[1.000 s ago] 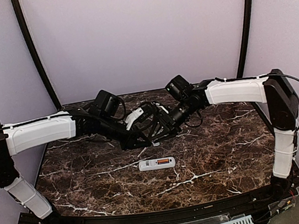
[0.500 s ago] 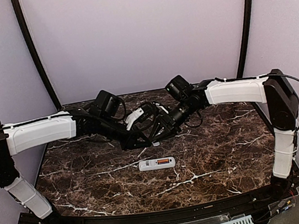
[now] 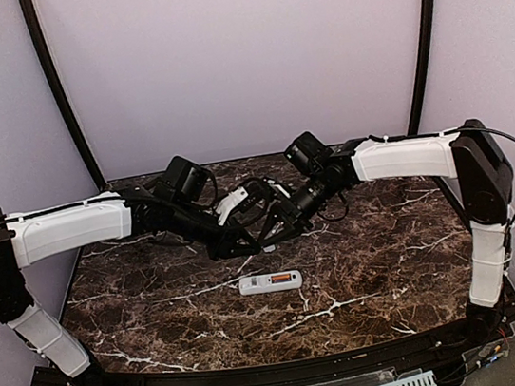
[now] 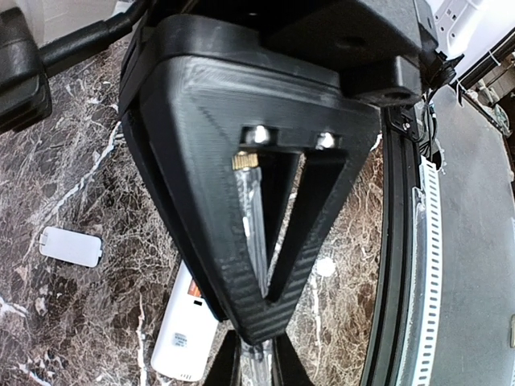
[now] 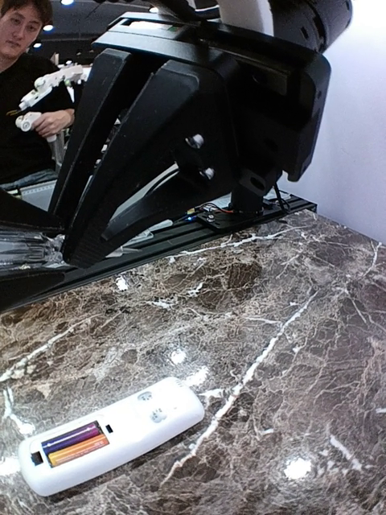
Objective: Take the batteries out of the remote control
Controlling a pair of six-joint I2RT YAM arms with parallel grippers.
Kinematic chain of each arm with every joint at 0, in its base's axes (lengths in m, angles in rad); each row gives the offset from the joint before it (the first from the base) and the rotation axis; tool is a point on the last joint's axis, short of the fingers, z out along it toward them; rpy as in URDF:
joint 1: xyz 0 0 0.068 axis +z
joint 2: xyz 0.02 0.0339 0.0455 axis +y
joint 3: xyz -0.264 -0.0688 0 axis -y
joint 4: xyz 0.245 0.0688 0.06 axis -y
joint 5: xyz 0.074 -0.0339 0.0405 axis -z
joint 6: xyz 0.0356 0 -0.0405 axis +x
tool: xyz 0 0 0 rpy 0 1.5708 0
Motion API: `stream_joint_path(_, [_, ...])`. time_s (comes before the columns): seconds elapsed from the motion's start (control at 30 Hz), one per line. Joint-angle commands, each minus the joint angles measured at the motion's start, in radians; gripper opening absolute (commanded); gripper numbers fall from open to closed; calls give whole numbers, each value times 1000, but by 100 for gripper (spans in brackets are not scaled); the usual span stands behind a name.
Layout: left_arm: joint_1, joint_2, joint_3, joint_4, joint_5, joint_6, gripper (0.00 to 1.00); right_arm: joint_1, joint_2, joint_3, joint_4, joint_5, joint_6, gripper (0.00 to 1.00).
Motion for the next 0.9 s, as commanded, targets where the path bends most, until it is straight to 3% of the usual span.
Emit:
stream_joint_path(0.0, [-13,-2,20,-7,3,6,1,14,13,-7,6,2,-17,3])
stream_joint_path(0.2, [-14,-5,21,-9,-13,11,0,14,6,-16,5,18,-26,0])
stream_joint_path(0.33, [-14,-13,24,-21,-45,20,7,12,-16,-26,1,46,-41,0])
stream_joint_path(0.4, [-14,-22,25,-31,-80,26,14,7,-32,-34,3,63,-50,0])
stream_joint_path(0.47, [-14,-34,22,-36,-104,35,29,-1,-52,-46,2,87,-56,0])
stream_joint_path(0.63, [-14,-72,-11,-23,-157,68,48,-19,-107,-95,19,142,-62,0])
stream_joint_path(0.87, [-14,-134,-99,46,-275,97,85,-41,-185,-172,34,229,-72,0])
